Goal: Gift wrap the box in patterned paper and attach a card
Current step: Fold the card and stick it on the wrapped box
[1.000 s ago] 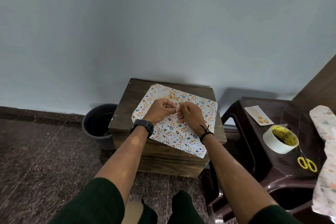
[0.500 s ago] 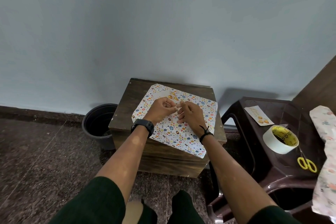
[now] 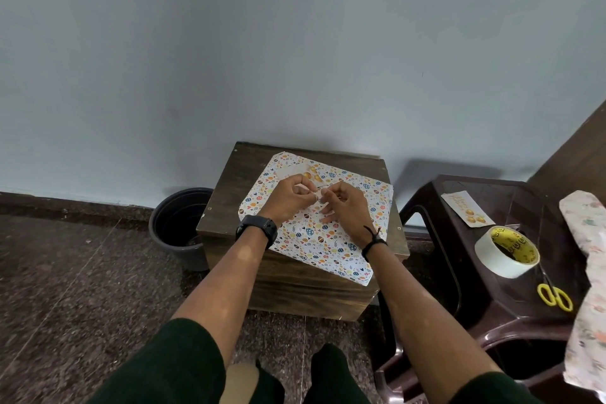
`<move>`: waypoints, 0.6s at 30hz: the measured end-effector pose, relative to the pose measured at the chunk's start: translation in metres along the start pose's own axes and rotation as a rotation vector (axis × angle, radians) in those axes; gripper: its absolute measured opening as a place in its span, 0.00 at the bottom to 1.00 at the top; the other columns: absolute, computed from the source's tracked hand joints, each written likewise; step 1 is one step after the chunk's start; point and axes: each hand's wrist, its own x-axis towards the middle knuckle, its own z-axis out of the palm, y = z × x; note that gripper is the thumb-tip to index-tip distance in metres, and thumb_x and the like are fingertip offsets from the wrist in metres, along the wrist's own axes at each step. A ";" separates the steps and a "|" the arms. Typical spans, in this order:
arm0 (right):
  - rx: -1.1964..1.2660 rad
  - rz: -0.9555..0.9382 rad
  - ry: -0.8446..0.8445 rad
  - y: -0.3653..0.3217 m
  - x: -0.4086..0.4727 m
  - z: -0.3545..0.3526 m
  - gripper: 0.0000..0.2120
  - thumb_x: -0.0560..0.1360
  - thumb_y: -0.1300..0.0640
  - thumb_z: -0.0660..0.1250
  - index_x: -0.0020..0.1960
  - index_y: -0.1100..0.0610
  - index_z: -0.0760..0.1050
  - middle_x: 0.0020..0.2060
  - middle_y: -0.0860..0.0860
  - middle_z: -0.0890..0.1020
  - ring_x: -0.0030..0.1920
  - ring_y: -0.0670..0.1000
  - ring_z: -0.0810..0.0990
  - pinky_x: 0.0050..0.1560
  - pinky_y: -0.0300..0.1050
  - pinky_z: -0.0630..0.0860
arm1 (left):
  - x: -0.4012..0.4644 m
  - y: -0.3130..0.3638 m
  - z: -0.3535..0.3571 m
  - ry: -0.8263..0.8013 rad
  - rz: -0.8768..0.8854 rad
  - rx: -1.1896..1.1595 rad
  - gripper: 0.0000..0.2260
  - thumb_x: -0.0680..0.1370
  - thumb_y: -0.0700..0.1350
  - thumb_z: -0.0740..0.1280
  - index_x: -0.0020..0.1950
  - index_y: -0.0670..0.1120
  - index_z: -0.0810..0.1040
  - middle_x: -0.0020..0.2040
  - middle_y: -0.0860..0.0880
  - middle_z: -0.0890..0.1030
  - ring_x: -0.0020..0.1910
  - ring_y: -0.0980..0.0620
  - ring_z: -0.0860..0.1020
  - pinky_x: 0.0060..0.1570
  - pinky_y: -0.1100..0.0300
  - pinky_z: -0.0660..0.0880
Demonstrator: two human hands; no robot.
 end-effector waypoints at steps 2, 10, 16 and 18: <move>-0.010 -0.008 0.002 0.000 0.001 0.001 0.06 0.78 0.58 0.64 0.49 0.62 0.74 0.41 0.58 0.81 0.33 0.48 0.80 0.32 0.41 0.80 | 0.000 0.000 0.000 -0.007 0.004 -0.006 0.05 0.76 0.37 0.67 0.49 0.45 0.76 0.37 0.48 0.79 0.36 0.52 0.74 0.41 0.60 0.72; -0.081 -0.059 0.028 -0.005 0.005 0.001 0.05 0.76 0.62 0.66 0.42 0.60 0.73 0.38 0.55 0.78 0.29 0.46 0.81 0.28 0.40 0.79 | 0.000 0.002 -0.001 -0.013 -0.004 -0.040 0.15 0.75 0.35 0.67 0.59 0.47 0.71 0.37 0.47 0.78 0.37 0.51 0.75 0.43 0.59 0.73; -0.543 -0.330 0.074 -0.013 0.017 -0.001 0.05 0.75 0.62 0.66 0.40 0.61 0.74 0.37 0.55 0.78 0.37 0.55 0.76 0.35 0.47 0.73 | 0.002 0.003 -0.001 0.011 -0.025 -0.025 0.14 0.75 0.37 0.68 0.58 0.47 0.70 0.41 0.46 0.78 0.41 0.51 0.76 0.47 0.56 0.75; -0.372 -0.220 0.176 -0.019 0.021 -0.014 0.05 0.77 0.62 0.63 0.42 0.61 0.73 0.40 0.56 0.78 0.34 0.53 0.78 0.29 0.43 0.76 | 0.003 0.000 -0.002 0.031 -0.039 -0.020 0.14 0.74 0.37 0.68 0.57 0.46 0.70 0.40 0.48 0.77 0.41 0.51 0.76 0.50 0.52 0.75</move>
